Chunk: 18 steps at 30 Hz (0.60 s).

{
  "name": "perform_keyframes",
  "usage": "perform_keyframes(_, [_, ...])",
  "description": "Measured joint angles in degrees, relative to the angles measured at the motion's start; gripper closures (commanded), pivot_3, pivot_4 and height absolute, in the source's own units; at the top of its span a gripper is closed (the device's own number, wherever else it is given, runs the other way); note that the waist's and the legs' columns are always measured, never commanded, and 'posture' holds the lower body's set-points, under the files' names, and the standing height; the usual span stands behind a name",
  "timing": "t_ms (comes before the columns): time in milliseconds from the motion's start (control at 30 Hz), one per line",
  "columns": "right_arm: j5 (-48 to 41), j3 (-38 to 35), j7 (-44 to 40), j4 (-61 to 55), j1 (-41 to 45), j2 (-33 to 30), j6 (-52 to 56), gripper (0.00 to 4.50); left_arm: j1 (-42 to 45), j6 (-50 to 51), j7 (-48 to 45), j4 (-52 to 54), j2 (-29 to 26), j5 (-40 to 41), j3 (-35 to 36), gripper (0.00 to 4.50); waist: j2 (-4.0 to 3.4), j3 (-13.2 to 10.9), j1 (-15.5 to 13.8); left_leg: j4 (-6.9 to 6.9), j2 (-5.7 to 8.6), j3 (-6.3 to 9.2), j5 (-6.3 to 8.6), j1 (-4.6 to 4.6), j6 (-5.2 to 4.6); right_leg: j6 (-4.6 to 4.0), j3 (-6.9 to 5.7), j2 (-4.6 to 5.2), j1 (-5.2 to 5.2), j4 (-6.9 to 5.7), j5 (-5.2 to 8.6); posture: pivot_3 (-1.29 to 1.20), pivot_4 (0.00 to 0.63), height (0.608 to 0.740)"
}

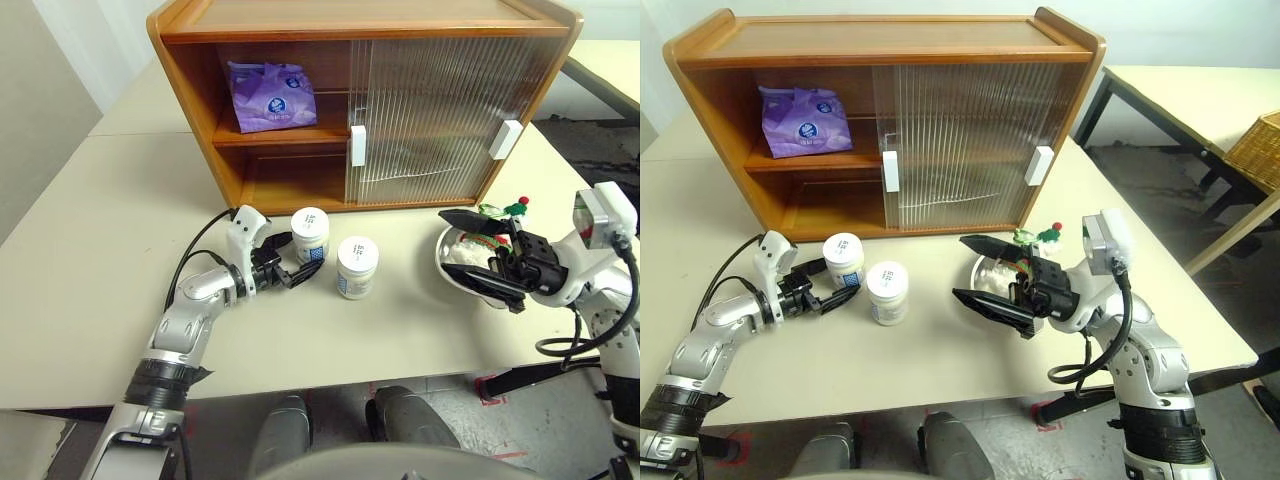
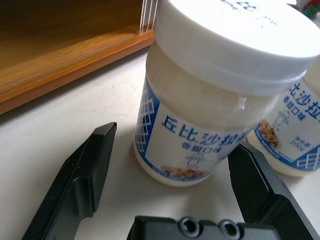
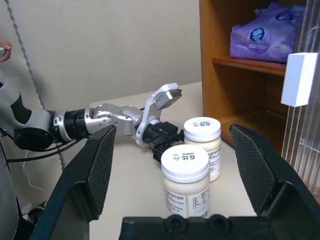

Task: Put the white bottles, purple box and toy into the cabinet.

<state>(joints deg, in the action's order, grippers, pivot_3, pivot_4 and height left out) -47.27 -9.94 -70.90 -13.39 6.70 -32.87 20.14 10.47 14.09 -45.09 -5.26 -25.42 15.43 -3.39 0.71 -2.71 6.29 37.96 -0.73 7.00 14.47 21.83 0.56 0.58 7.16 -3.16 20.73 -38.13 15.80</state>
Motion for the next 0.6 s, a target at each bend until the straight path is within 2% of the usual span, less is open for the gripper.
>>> perform_keyframes(200, [0.42,0.28,1.35,-0.30,0.78,0.31,0.11,0.00,0.96,0.95,-0.80,-0.51,0.18,-0.46,-1.20,1.44,0.00,0.00,-0.04,0.02,0.02,0.02,-0.01,-0.03,-0.01,0.18,0.00,0.02,-0.06,0.00,0.09,-0.20,0.048,0.740])
perform_keyframes(367, [0.42,0.28,2.63,-1.69,1.14,0.32,0.38,0.00,1.76,1.02,-1.39,-0.58,-0.98,-2.51,-2.71,1.44,-0.04,0.12,-0.02,0.01,0.04,0.02,0.00,-0.08,-0.02,0.22,0.00,0.04,-0.13,0.01,0.11,-0.20,0.046,0.740])
perform_keyframes(600, [0.55,0.30,3.03,-1.71,1.39,0.37,0.65,0.00,0.36,0.65,2.62,-0.44,2.51,-1.38,0.32,1.44,-0.10,0.21,-0.07,0.02,0.09,0.04,-0.04,-0.05,-0.07,0.27,-0.01,0.09,-0.12,0.01,0.12,-0.19,0.041,0.740])
